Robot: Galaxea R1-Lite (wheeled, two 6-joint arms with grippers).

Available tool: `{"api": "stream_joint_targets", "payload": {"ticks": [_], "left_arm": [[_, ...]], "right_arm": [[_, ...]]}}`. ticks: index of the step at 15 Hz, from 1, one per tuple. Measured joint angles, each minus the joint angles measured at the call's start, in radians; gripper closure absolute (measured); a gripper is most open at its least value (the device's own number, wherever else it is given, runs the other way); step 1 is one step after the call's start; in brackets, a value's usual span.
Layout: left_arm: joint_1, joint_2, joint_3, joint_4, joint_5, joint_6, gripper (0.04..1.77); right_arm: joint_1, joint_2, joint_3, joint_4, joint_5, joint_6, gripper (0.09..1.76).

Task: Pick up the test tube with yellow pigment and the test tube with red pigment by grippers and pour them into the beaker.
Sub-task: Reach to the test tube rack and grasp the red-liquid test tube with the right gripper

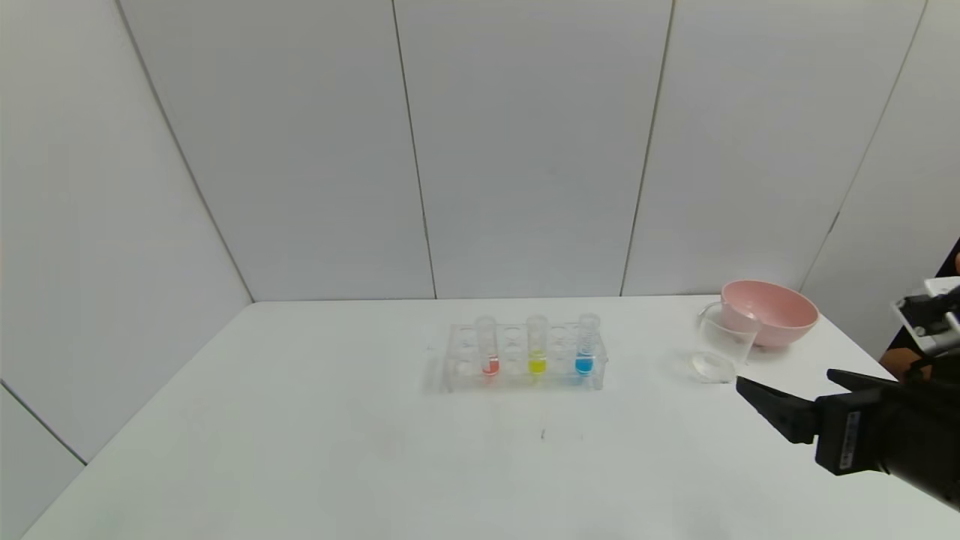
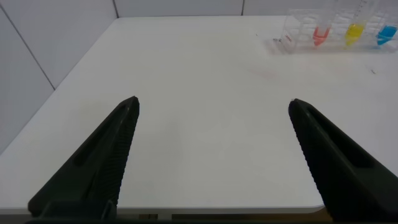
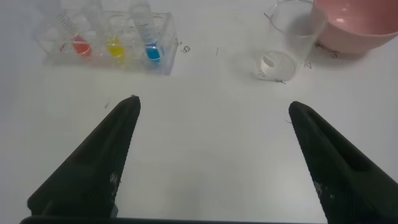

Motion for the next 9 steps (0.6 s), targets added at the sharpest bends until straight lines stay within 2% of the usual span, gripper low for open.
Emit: {"api": "stream_joint_targets", "payload": {"ticks": [3, 9], "left_arm": [[0.000, 0.000, 0.000, 0.000, 0.000, 0.000, 0.09], [0.000, 0.000, 0.000, 0.000, 0.000, 0.000, 0.09]], "right_arm": [[0.126, 0.095, -0.077, -0.005, -0.081, 0.040, 0.14], [0.299, 0.274, -0.227, 0.000, -0.124, 0.093, 0.14]]}}
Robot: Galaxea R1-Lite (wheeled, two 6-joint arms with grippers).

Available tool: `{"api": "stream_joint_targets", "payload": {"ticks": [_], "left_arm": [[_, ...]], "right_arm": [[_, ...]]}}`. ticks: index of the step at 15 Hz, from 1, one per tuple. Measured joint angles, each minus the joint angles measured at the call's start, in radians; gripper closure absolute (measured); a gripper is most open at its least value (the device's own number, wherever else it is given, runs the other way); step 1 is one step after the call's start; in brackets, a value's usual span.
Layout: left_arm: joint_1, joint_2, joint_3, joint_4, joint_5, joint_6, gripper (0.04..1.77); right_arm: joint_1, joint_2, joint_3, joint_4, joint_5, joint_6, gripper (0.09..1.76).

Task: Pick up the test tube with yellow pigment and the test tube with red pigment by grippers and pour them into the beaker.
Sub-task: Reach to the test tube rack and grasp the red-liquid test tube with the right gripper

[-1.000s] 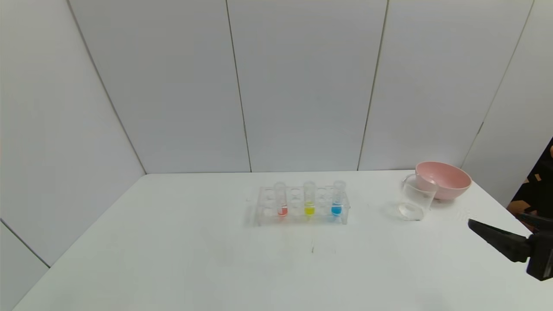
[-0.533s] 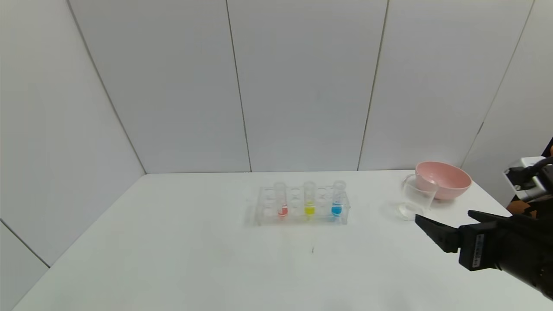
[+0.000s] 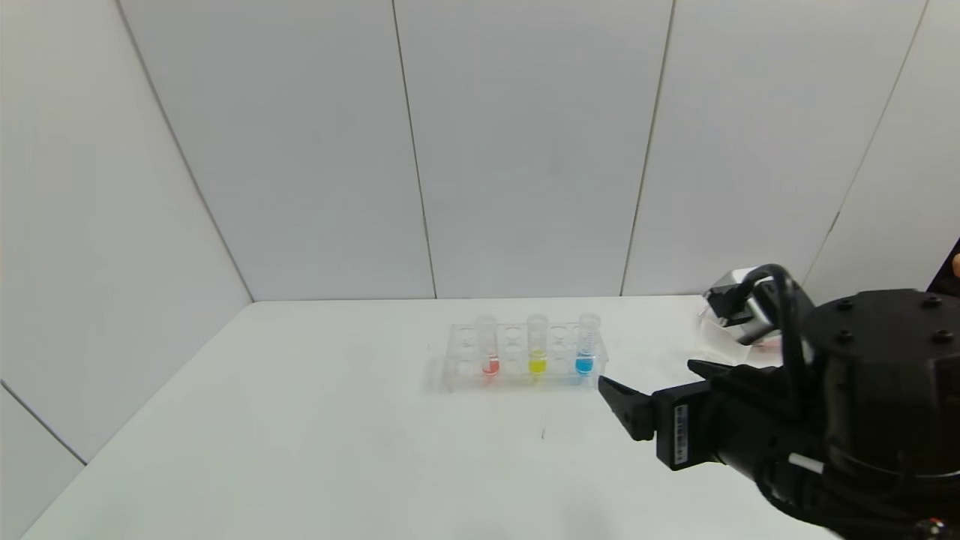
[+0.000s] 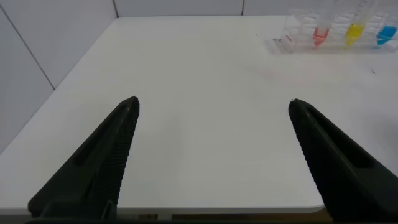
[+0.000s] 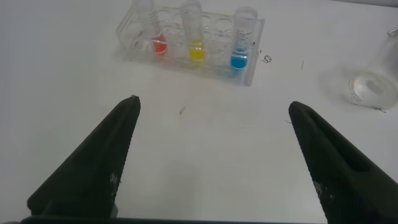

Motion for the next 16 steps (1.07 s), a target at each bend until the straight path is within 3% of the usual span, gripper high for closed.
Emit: {"api": "stream_joint_targets", "payload": {"ticks": [8, 16], "left_arm": [[0.000, 0.000, 0.000, 0.000, 0.000, 0.000, 0.09], [0.000, 0.000, 0.000, 0.000, 0.000, 0.000, 0.09]], "right_arm": [[0.140, 0.313, -0.236, -0.002, -0.132, 0.044, 0.14], [0.128, 0.561, -0.536, 0.044, -0.136, 0.043, 0.14]]}}
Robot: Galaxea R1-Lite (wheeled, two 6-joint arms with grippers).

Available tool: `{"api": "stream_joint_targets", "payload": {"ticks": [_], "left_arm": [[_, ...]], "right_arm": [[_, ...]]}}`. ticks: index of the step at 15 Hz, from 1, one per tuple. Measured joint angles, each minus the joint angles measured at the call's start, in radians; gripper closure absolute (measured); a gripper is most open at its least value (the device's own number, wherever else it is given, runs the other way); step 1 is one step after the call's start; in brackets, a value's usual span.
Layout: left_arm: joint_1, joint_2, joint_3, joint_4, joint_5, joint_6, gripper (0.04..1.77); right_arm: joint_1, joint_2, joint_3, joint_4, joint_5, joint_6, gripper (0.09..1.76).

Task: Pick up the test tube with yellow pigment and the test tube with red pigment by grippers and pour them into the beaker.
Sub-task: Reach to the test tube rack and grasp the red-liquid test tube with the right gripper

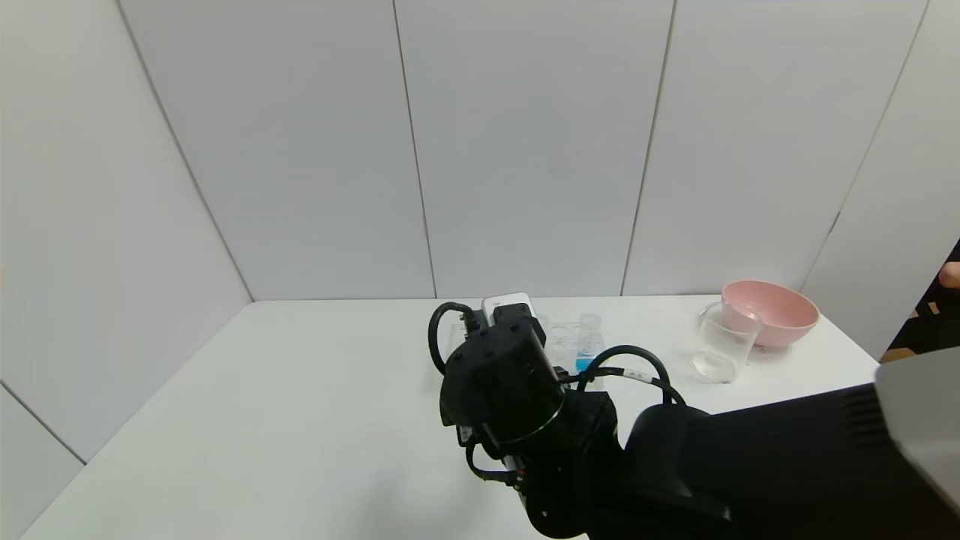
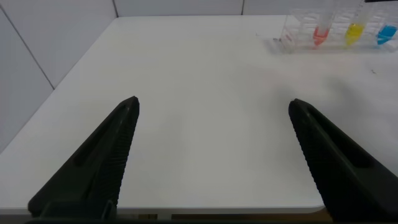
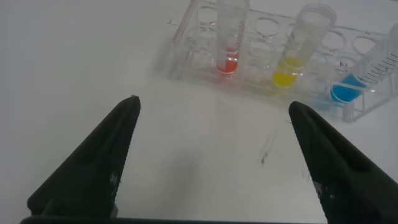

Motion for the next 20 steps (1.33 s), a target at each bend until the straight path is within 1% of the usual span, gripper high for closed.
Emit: {"api": "stream_joint_targets", "payload": {"ticks": [6, 10, 15, 17, 20], "left_arm": [[0.000, 0.000, 0.000, 0.000, 0.000, 0.000, 0.09], [0.000, 0.000, 0.000, 0.000, 0.000, 0.000, 0.09], [0.000, 0.000, 0.000, 0.000, 0.000, 0.000, 0.09], [0.000, 0.000, 0.000, 0.000, 0.000, 0.000, 0.09], [0.000, 0.000, 0.000, 0.000, 0.000, 0.000, 0.09]], "right_arm": [[-0.061, 0.181, -0.249, 0.087, -0.001, -0.006, 0.14], [-0.099, 0.285, -0.396, 0.119, -0.003, -0.014, 0.14], [-0.129, 0.391, -0.588, 0.135, -0.005, -0.096, 0.14], [-0.138, 0.423, -0.630, 0.133, -0.007, -0.122, 0.14], [-0.146, 0.451, -0.644, 0.116, -0.017, -0.134, 0.14]]}}
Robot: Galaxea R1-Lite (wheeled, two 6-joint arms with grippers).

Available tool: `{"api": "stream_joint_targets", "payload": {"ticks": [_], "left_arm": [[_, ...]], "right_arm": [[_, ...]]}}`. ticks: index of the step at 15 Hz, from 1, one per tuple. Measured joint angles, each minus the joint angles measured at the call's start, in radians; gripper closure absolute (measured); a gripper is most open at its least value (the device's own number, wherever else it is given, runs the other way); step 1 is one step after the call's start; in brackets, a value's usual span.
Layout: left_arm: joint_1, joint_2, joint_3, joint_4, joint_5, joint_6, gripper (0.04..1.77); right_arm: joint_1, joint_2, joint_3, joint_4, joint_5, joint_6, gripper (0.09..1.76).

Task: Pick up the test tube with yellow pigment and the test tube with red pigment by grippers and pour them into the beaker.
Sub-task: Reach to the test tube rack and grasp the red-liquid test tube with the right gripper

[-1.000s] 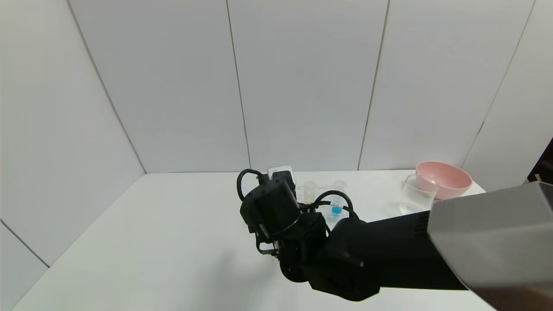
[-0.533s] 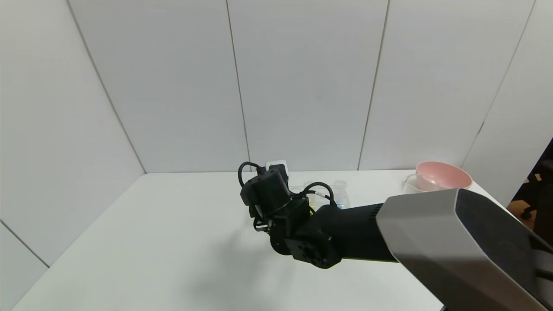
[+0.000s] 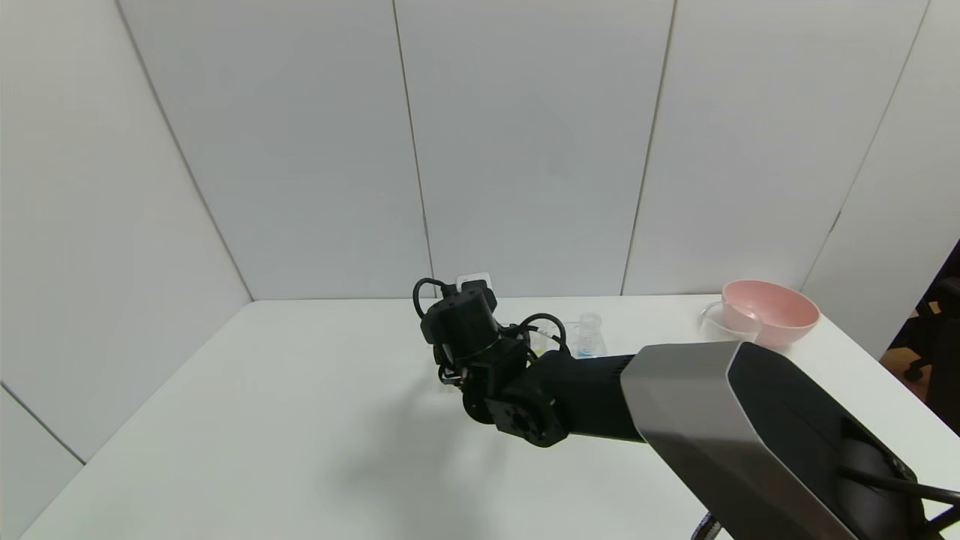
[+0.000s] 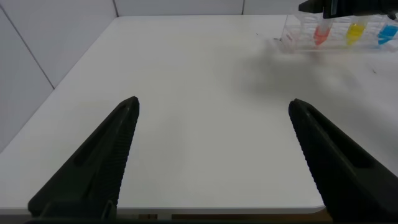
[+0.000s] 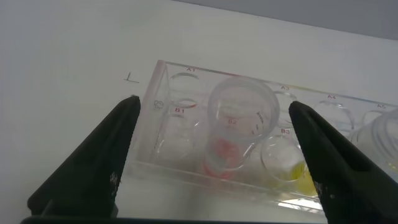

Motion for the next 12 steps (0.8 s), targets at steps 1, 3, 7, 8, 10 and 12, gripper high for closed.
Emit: {"api": "stream_joint_targets", "payload": {"ticks": [1, 3, 7, 8, 10, 12], "left_arm": [[0.000, 0.000, 0.000, 0.000, 0.000, 0.000, 0.09], [0.000, 0.000, 0.000, 0.000, 0.000, 0.000, 0.09], [0.000, 0.000, 0.000, 0.000, 0.000, -0.001, 0.09], [0.000, 0.000, 0.000, 0.000, 0.000, 0.000, 0.09], [0.000, 0.000, 0.000, 0.000, 0.000, 0.000, 0.09], [0.000, 0.000, 0.000, 0.000, 0.000, 0.000, 0.09]], "right_arm": [[-0.001, 0.004, -0.001, -0.002, -0.008, 0.001, 0.14], [-0.005, 0.009, -0.003, -0.003, -0.011, 0.004, 0.14], [-0.019, 0.010, -0.003, -0.016, -0.017, 0.007, 0.14], [-0.021, 0.010, -0.003, -0.026, -0.017, 0.006, 0.14], [-0.026, 0.009, -0.003, -0.033, -0.017, 0.006, 0.14], [-0.028, 0.009, -0.003, -0.032, -0.016, 0.006, 0.14]]}}
